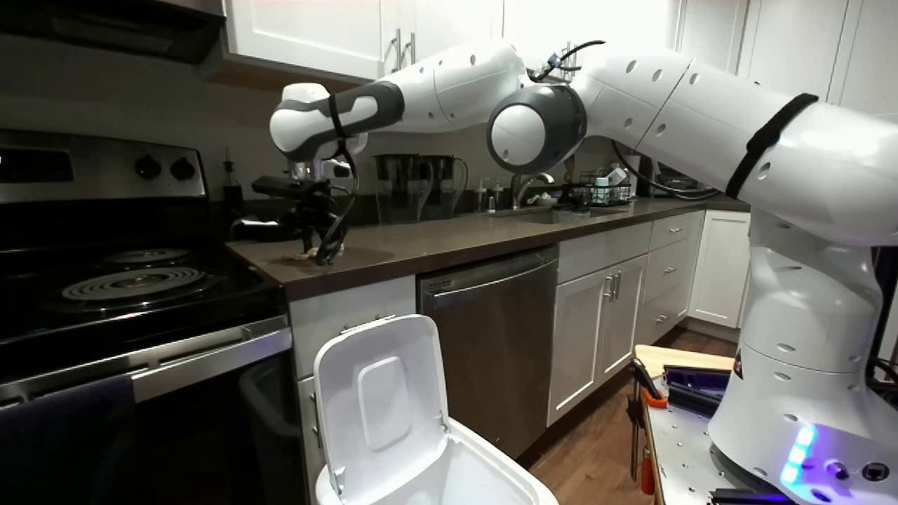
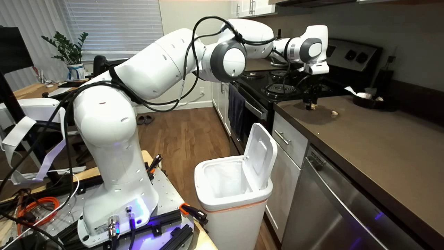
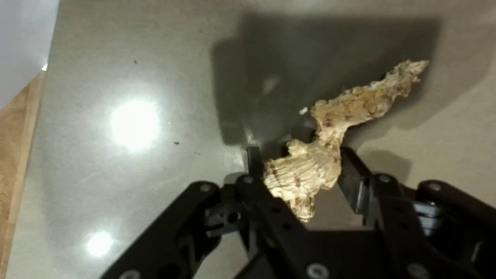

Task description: Throw the object into the open bin

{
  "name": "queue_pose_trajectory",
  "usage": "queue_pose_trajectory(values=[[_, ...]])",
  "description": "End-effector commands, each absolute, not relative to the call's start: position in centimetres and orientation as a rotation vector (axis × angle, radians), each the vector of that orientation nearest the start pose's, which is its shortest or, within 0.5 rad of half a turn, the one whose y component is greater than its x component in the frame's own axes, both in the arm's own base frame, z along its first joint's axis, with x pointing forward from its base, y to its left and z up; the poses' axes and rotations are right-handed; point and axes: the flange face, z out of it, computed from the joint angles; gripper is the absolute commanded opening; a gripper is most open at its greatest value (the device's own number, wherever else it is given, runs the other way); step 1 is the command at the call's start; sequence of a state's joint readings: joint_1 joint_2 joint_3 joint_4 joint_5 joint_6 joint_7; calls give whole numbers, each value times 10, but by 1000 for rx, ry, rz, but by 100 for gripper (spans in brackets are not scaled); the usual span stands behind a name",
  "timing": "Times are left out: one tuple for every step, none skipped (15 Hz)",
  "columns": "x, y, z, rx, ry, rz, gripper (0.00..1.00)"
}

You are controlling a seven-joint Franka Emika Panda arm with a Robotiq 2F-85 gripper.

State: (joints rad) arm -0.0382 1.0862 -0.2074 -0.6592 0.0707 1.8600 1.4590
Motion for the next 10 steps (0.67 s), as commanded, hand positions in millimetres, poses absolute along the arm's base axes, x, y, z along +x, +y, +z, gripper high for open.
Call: queue_pose_trajectory(values=[[805, -105, 334, -2193, 2253, -271, 25], [804, -104, 336, -2196, 2251, -271, 23], [804, -102, 337, -2198, 2246, -266, 20], [804, -100, 340, -2201, 2244, -264, 20], [803, -97, 344, -2209, 2239, -261, 20], [802, -92, 348, -2218, 2230, -252, 20], [801, -88, 352, -2227, 2223, -246, 20], [800, -81, 358, -2242, 2216, -239, 20], [798, -75, 365, -2254, 2207, -232, 20], [796, -69, 372, -2263, 2197, -222, 20]])
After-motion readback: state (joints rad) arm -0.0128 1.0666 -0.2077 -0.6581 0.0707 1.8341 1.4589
